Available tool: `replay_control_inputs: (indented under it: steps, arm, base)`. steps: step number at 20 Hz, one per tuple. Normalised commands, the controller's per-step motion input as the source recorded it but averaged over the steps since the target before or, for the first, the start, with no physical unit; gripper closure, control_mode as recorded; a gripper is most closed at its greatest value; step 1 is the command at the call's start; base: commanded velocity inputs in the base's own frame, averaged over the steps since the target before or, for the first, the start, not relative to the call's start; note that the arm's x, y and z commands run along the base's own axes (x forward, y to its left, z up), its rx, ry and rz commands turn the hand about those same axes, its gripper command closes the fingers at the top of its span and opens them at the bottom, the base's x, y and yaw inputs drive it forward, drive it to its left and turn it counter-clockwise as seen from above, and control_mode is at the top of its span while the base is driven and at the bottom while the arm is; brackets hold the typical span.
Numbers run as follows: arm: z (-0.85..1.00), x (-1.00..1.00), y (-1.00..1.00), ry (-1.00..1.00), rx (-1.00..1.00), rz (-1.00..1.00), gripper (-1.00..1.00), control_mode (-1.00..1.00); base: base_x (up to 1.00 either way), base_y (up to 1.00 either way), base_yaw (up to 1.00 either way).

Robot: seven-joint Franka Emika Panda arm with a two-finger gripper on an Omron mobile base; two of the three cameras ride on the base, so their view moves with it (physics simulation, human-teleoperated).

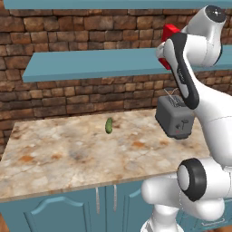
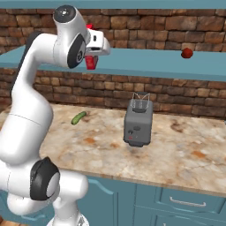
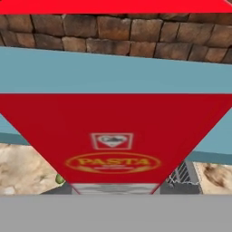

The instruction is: Pick the boxed food and bar from the counter and place them in the cabinets closest to them.

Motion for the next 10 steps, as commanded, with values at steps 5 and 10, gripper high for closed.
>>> replay_control_inputs:
  steps: [5, 10]
  arm:
    - [-0.03, 0.28, 0.0, 0.0, 0.0, -0.01, 1.0, -1.0]
    - [-0.01, 0.26, 0.0, 0.0, 0.0, -0.01, 1.0, -1.0]
  base:
    - [0.0, 0.0, 0.0]
    - [0.0, 0.0, 0.0]
